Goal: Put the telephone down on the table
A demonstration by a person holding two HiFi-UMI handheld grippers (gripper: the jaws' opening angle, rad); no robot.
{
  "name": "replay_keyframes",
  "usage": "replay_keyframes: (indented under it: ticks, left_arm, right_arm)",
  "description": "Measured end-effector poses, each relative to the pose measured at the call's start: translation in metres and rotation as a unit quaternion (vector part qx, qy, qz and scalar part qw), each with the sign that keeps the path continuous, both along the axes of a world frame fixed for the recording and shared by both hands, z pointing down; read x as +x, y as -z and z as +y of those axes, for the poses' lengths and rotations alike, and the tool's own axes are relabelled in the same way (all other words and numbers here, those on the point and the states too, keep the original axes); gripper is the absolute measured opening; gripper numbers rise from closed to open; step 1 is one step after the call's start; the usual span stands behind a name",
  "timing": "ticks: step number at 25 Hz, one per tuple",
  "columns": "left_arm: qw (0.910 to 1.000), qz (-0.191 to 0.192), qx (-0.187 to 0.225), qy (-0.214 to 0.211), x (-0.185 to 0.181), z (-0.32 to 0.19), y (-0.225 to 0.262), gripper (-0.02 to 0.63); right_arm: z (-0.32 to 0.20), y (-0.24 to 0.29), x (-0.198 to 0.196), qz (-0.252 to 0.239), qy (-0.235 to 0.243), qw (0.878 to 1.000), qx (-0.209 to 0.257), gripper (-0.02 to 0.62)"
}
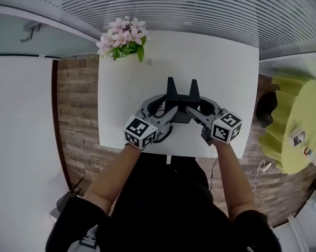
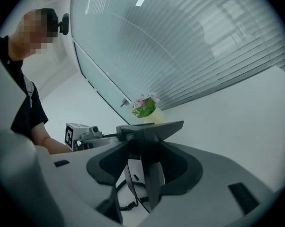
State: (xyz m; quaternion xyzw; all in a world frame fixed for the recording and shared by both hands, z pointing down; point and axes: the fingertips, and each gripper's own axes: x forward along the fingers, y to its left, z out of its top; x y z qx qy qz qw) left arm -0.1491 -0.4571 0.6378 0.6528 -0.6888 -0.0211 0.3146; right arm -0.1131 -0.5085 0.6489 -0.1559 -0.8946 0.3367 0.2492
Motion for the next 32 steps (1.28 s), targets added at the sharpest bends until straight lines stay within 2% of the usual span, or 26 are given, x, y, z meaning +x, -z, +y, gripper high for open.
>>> replay_keyframes:
  ticks: [14,26,32]
  left_arm:
    - [0.9976,0.064,-0.014,0.024,-0.037,-0.020,-0.041,0.210]
    - [0.9931,0.109,-0.034,0.027,-0.051,-0.030,-0.067,0.213]
    - [0.9918,0.119,-0.037,0.028,-0.052,-0.032,-0.070,0.215]
  right_arm:
    - [-0.023,-0.036,-0.037,0.036,-0.012,0.999,-0.029,0.218]
    - [-0.033,-0.060,-0.049,0.065,-0.031,0.996,-0.061,0.218]
    - [-0.034,-0.063,-0.051,0.071,-0.033,0.995,-0.067,0.218]
